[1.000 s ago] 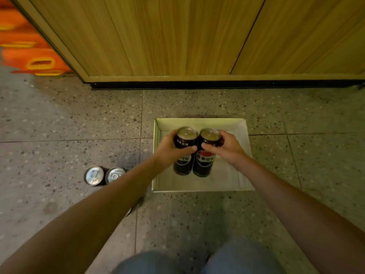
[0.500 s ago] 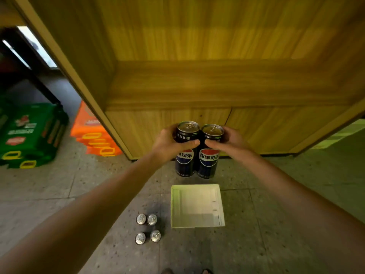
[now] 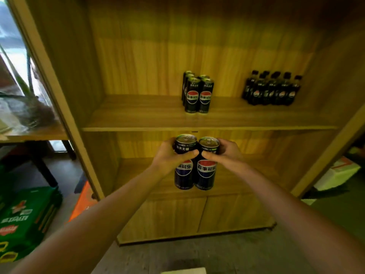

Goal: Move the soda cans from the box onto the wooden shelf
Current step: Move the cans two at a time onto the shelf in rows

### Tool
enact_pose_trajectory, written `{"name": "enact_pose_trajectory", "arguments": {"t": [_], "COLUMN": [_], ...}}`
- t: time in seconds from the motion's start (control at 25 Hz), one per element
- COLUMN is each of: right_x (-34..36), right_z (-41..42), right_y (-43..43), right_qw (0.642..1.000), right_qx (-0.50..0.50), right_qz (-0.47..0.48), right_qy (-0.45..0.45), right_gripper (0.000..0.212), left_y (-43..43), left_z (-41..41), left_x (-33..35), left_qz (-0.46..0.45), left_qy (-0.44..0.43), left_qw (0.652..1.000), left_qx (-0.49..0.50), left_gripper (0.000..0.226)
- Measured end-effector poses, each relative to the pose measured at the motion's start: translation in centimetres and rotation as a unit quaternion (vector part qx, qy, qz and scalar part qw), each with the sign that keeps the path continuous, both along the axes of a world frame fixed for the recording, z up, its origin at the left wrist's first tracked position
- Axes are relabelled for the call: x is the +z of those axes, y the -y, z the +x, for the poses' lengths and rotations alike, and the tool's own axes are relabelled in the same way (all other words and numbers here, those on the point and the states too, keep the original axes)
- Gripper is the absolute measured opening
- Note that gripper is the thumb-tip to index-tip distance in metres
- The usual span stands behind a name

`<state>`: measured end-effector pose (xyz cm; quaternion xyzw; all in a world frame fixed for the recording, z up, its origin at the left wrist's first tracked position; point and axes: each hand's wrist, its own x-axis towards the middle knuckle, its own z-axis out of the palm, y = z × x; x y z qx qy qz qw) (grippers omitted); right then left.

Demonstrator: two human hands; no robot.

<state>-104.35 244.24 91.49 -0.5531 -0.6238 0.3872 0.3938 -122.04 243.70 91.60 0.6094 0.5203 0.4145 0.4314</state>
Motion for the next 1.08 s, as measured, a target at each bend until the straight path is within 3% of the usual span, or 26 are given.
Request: {"name": "enact_pose_trajectory", "arguments": {"t": [0.4,0.68,1.08], "right_x": [7.0,5.8,3.6], "right_z": [4.4,5.0,5.0], "right_y": [-13.4,-22.9,-28.5], "right_qw": [0.998,0.997,0.994], "right_qx": [0.045,0.072,0.093], "right_qz": [0.045,0.032,0.046], "right_qy": [-0.008,-0.014,-0.040], "right_gripper": [0.059,0.057,0.060], "left_y": [-13.4,-22.1,-26.7], "left_z": [5.5,6.8,7.2], "left_x": [6.5,4.9,2.2], "left_qz": [0.040,0.058,0.085], "left_qy": [0.032,0.004,-0.017], "left_qw": [0.993,0.983,0.976], "left_qx": [0.102,0.174,0.200], "left_gripper": [0.054,0.061,0.066]}}
